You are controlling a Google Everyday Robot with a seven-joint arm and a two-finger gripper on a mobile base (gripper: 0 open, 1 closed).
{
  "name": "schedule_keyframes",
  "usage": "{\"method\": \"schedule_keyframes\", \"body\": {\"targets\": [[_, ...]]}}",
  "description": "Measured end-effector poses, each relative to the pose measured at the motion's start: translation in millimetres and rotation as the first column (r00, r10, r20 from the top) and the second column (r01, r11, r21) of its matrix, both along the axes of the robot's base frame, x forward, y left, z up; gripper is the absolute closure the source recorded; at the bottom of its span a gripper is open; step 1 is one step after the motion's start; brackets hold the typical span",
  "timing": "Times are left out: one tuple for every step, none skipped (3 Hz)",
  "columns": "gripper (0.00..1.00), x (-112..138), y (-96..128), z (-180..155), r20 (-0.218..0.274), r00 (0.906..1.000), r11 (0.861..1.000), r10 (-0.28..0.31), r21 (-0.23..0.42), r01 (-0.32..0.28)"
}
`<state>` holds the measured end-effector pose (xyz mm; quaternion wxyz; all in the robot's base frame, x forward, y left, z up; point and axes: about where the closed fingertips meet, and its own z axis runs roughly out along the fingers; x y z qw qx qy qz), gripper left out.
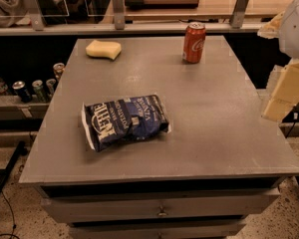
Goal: Knock coke can over
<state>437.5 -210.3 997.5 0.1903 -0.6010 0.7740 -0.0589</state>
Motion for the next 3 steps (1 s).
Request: {"method": "schedule_keyframes", "body": {"targets": [[0.0,0,0,0,0.0,1.0,1.0,0.0,0.0,0.0],[0.0,4,-1,3,0.016,0.9998,1.0,-0.012,0.007,0.012],[0.0,18,-4,3,0.048,0.9982,0.999,-0.035,0.041,0.034]]}}
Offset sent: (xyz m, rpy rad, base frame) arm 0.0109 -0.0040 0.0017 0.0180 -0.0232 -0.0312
